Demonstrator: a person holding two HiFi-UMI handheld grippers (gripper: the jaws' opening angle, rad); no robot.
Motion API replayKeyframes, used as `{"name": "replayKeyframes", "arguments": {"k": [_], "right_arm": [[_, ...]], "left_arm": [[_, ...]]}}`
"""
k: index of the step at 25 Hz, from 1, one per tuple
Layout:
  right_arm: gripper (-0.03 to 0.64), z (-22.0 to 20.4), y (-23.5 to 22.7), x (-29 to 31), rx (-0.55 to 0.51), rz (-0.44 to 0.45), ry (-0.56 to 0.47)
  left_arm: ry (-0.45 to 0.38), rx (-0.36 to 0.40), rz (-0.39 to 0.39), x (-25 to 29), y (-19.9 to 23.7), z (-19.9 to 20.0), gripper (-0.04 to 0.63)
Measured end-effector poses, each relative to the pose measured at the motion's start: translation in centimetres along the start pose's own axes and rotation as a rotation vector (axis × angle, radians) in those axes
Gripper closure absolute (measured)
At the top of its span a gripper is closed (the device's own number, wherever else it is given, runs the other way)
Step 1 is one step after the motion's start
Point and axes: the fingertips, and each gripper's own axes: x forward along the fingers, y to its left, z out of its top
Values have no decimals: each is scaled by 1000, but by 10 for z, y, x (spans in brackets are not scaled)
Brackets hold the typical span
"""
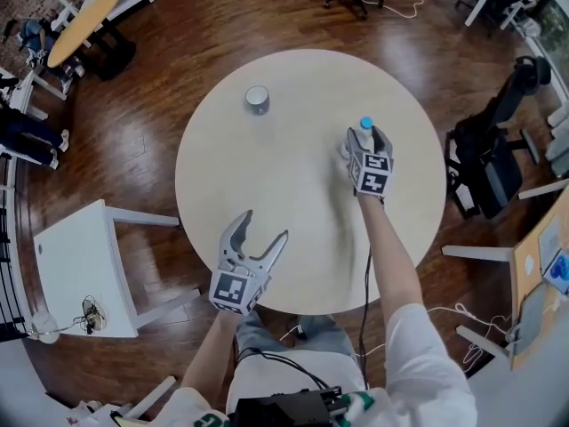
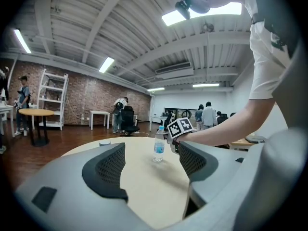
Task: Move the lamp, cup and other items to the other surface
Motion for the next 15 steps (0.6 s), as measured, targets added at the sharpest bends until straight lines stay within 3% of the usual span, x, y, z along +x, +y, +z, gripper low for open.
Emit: {"name": "replayKeyframes", "arguments": {"k": [10,15], "right_arm": [[338,121,61,-121,-34,143,-216],[339,150,105,-206,-75,198,-272]], "left_arm": [[-76,75,-11,-38,7,13,252],[-119,76,-5,-87,3,40,252]]}}
